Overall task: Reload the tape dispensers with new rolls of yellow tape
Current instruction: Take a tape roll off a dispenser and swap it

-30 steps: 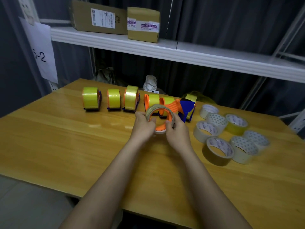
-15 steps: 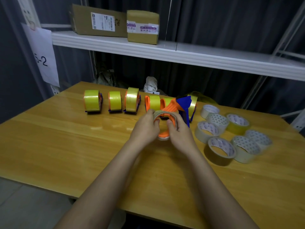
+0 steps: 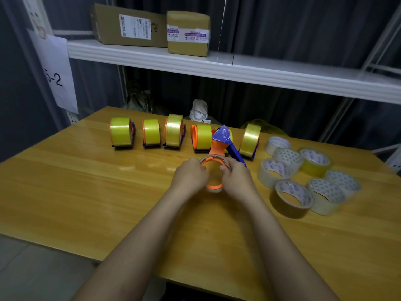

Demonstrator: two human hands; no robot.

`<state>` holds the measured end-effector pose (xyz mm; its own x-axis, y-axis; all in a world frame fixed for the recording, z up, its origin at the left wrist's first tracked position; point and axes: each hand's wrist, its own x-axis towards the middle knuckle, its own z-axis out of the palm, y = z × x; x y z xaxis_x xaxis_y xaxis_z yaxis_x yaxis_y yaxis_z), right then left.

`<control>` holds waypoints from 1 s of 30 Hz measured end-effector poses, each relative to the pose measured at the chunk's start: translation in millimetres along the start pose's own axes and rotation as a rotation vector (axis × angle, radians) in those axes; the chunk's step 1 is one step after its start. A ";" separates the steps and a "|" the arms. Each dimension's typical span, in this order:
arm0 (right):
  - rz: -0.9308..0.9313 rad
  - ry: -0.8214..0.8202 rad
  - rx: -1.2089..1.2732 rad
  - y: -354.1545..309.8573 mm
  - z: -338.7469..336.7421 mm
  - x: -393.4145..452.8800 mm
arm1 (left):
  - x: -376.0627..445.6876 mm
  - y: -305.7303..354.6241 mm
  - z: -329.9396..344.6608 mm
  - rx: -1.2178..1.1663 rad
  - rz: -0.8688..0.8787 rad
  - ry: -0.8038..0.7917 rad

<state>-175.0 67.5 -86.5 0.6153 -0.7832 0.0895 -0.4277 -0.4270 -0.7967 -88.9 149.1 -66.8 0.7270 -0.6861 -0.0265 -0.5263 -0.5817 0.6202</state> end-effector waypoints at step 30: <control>-0.172 0.173 0.359 23.8 -4.1 10.7 | 19.5 -9.2 -7.1 -0.736 -0.023 -0.111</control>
<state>-181.3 47.1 -102.1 0.5249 -0.7912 0.3138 -0.0525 -0.3981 -0.9158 -66.7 144.2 -67.4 0.6652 -0.7399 -0.1007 -0.0515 -0.1800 0.9823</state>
